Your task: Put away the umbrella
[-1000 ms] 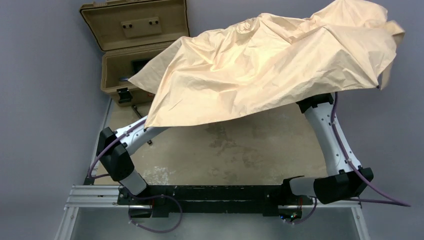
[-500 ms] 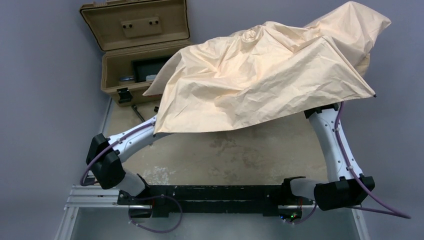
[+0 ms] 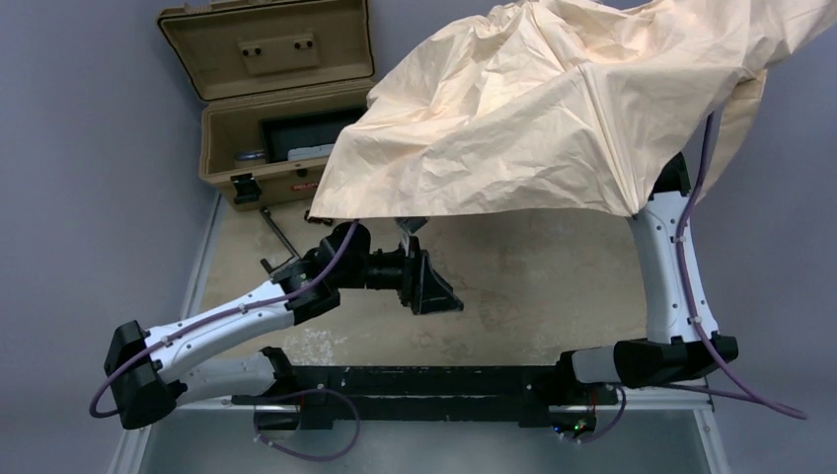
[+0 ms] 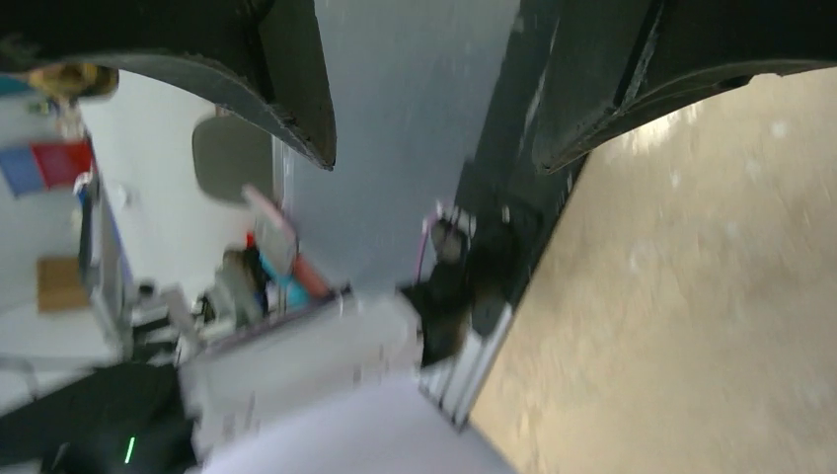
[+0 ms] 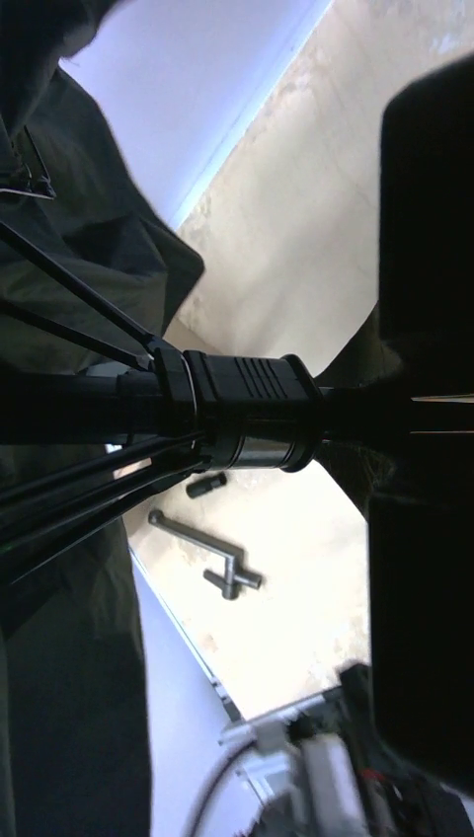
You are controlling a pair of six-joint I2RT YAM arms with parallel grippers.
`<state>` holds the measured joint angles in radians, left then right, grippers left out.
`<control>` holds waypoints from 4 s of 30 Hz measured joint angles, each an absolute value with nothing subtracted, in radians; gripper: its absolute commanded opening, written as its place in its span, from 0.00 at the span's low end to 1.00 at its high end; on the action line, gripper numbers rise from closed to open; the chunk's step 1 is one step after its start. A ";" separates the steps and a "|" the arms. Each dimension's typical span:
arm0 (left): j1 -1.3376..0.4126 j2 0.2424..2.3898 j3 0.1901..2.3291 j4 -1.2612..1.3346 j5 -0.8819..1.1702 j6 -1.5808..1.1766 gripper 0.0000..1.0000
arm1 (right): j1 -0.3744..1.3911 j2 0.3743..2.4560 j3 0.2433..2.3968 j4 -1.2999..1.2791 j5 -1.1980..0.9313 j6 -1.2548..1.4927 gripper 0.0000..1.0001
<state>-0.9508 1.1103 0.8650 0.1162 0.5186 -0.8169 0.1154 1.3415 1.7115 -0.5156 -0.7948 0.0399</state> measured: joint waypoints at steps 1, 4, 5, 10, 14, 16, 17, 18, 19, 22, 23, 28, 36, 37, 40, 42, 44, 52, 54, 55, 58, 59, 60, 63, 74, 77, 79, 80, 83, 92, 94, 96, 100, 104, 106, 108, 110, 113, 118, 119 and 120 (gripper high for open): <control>-0.966 1.077 0.840 0.071 0.528 -0.797 0.71 | 0.115 1.359 1.743 -0.536 -0.779 0.027 0.00; -1.014 0.965 0.778 -0.070 0.548 -0.736 0.71 | 0.115 1.417 1.853 -0.606 -0.744 -0.029 0.00; -1.029 0.920 0.763 -0.120 0.555 -0.713 0.71 | 0.115 1.434 1.890 -0.632 -0.732 -0.052 0.00; -1.050 0.633 0.759 -0.397 0.560 -0.601 0.74 | 0.115 1.467 2.021 -0.776 -0.649 -0.210 0.00; -1.050 0.440 0.881 -0.625 0.480 -0.495 0.85 | 0.115 1.456 2.050 -0.912 -0.601 -0.367 0.00; -1.050 0.392 0.973 -0.710 0.411 -0.445 0.87 | 0.115 1.443 2.046 -0.973 -0.572 -0.436 0.00; -1.050 0.379 1.021 -0.749 0.371 -0.419 0.87 | 0.115 1.433 2.044 -1.007 -0.561 -0.473 0.00; -1.050 0.368 1.064 -0.781 0.326 -0.394 0.87 | 0.115 1.423 2.044 -1.035 -0.555 -0.505 0.00; -1.050 0.363 1.091 -0.802 0.293 -0.373 0.87 | 0.115 1.409 2.044 -1.065 -0.547 -0.540 0.00; -1.050 0.364 1.141 -0.844 0.194 -0.312 0.87 | 0.112 1.355 2.048 -1.143 -0.530 -0.639 0.00; -1.050 0.368 1.142 -0.853 0.172 -0.294 0.87 | 0.112 1.336 2.056 -1.168 -0.518 -0.673 0.00; -1.050 0.429 1.126 -0.861 0.117 -0.235 0.87 | 0.125 1.253 2.031 -1.219 -0.453 -0.792 0.00; -1.050 0.488 1.055 -0.851 0.095 -0.205 0.88 | 0.317 1.298 1.792 -1.241 -0.285 -0.829 0.00; -1.050 0.485 1.048 -0.845 0.093 -0.204 0.88 | 0.334 1.325 1.750 -1.234 -0.277 -0.828 0.00; -1.050 0.468 1.006 -0.809 0.089 -0.202 0.88 | 0.366 1.404 1.597 -1.175 -0.265 -0.817 0.00; -1.050 0.458 0.968 -0.783 0.088 -0.204 0.88 | 0.389 1.471 1.486 -1.106 -0.251 -0.795 0.00; -1.050 0.454 0.933 -0.759 0.088 -0.210 0.88 | 0.408 1.547 1.407 -1.042 -0.239 -0.770 0.00; -1.050 0.453 0.838 -0.695 0.084 -0.244 0.88 | 0.428 1.766 1.234 -0.816 -0.229 -0.706 0.04; -1.050 0.456 0.820 -0.679 0.074 -0.249 0.88 | 0.416 1.771 1.219 -0.790 -0.239 -0.706 0.06; -1.050 0.461 0.811 -0.672 0.069 -0.252 0.88 | 0.402 1.771 1.217 -0.783 -0.251 -0.708 0.07; -1.050 0.488 0.795 -0.666 0.044 -0.254 0.88 | 0.331 1.769 1.217 -0.767 -0.292 -0.739 0.07; -1.050 0.497 0.793 -0.665 0.039 -0.254 0.88 | 0.299 1.768 1.217 -0.765 -0.307 -0.754 0.07; -1.050 0.510 0.791 -0.665 0.033 -0.255 0.88 | 0.263 1.768 1.215 -0.765 -0.316 -0.772 0.07; -1.050 0.535 0.786 -0.653 0.009 -0.255 0.89 | 0.184 1.758 1.183 -0.747 -0.329 -0.826 0.07; -1.042 0.688 0.785 -0.554 -0.020 -0.254 0.89 | 0.175 1.726 1.083 -0.783 -0.527 -1.049 0.45; -1.032 0.694 0.785 -0.552 -0.020 -0.254 0.89 | 0.175 1.649 1.076 -0.754 -0.562 -1.064 0.54; -1.021 0.686 0.785 -0.539 -0.020 -0.255 0.89 | 0.175 1.606 1.077 -0.729 -0.569 -1.067 0.57; -1.013 0.680 0.785 -0.533 -0.020 -0.260 0.89 | 0.172 1.594 1.079 -0.722 -0.569 -1.074 0.57; -0.990 0.673 0.779 -0.508 -0.019 -0.279 0.89 | 0.133 1.596 1.081 -0.739 -0.578 -1.121 0.56; -0.856 0.810 0.723 -0.336 0.115 -0.381 0.87 | 0.008 1.450 1.046 -0.849 -0.652 -1.250 0.55; -0.845 0.875 0.722 -0.280 0.154 -0.408 0.83 | 0.012 1.393 1.012 -0.811 -0.647 -1.222 0.54; -0.843 0.952 0.726 -0.215 0.202 -0.438 0.77 | 0.006 1.367 0.991 -0.787 -0.645 -1.197 0.54; -0.843 1.139 0.791 -0.136 0.327 -0.492 0.66 | -0.079 1.396 0.989 -0.819 -0.669 -1.204 0.53; -0.848 1.287 0.879 -0.060 0.437 -0.532 0.64 | -0.137 1.406 0.982 -0.788 -0.641 -1.154 0.53; -0.861 1.344 0.931 -0.065 0.445 -0.531 0.64 | -0.139 1.416 0.979 -0.764 -0.620 -1.122 0.53; -0.877 1.385 0.973 -0.077 0.443 -0.530 0.64 | -0.138 1.439 0.979 -0.748 -0.615 -1.101 0.53; -0.903 1.431 1.024 -0.101 0.418 -0.522 0.56 | -0.138 1.469 0.979 -0.743 -0.616 -1.087 0.53; -0.936 1.513 1.119 -0.178 0.346 -0.500 0.32 | -0.138 1.497 0.979 -0.740 -0.616 -1.070 0.52; -0.926 1.661 1.246 -0.270 0.246 -0.454 0.00 | -0.138 1.501 0.979 -0.733 -0.611 -1.048 0.53; -0.911 1.684 1.254 -0.278 0.235 -0.453 0.00 | -0.138 1.501 0.979 -0.730 -0.604 -1.045 0.53; -0.890 1.706 1.259 -0.283 0.227 -0.454 0.00 | -0.138 1.501 0.979 -0.722 -0.590 -1.038 0.53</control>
